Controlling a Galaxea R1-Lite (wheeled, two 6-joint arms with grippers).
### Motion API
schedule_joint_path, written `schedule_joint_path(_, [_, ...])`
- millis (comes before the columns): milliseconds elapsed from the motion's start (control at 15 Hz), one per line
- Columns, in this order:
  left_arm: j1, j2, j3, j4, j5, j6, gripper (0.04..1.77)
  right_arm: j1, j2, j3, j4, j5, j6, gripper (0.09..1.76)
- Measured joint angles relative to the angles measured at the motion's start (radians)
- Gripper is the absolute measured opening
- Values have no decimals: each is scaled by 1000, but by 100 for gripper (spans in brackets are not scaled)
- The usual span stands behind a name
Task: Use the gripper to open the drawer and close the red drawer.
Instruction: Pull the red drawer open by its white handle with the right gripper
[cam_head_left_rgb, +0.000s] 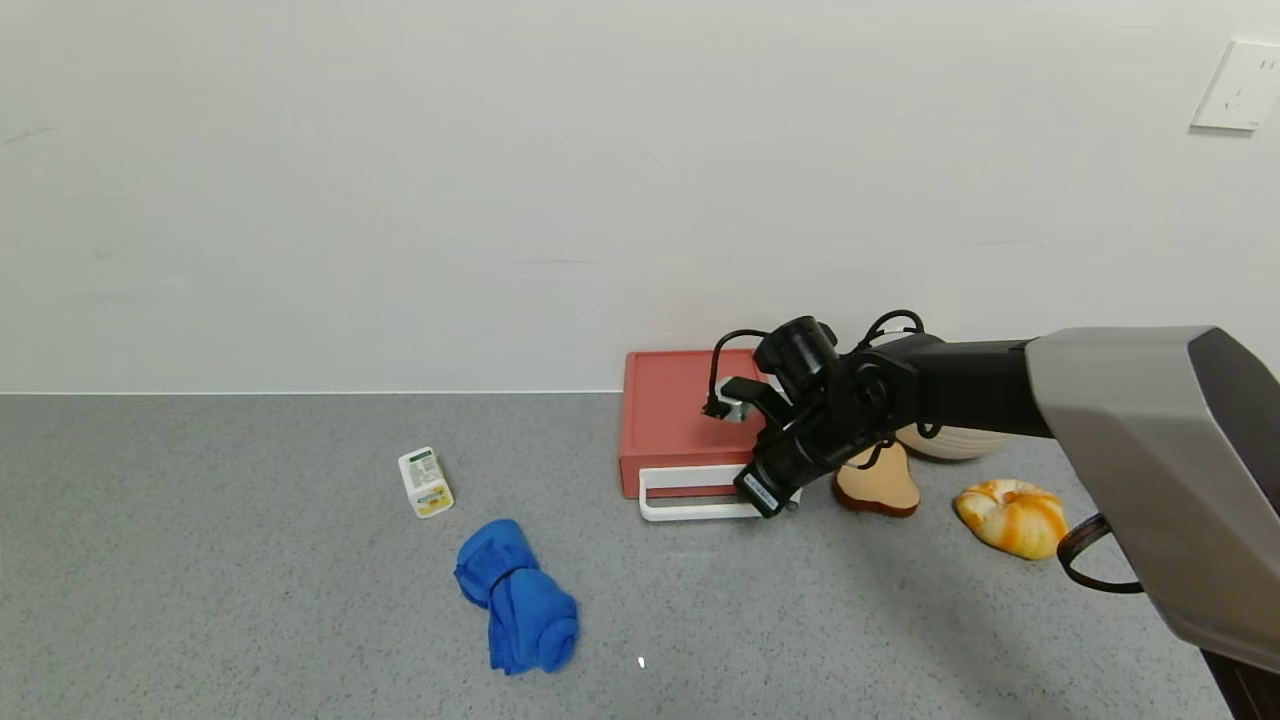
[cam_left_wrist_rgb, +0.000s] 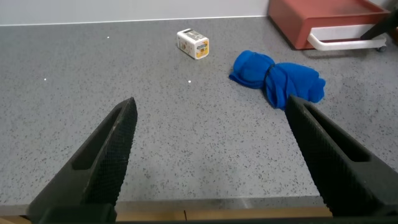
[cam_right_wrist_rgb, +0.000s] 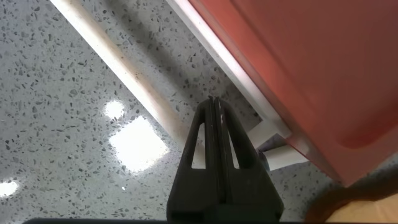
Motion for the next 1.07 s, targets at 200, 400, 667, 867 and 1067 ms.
schedule_joint_path(200, [0,0,0,0,0,0,172,5,2,1,8,0,26,11])
schedule_joint_path(400, [0,0,0,0,0,0,172,12,2,1,29,-1,49,11])
schedule_joint_path(667, [0,0,0,0,0,0,172,15,-2,2,97,10,39,11])
schedule_joint_path(867, [0,0,0,0,0,0,172,16,-6,2,140,36,30,11])
schedule_joint_path(1067, [0,0,0,0,0,0,172,18,-16,4,177,40,26,11])
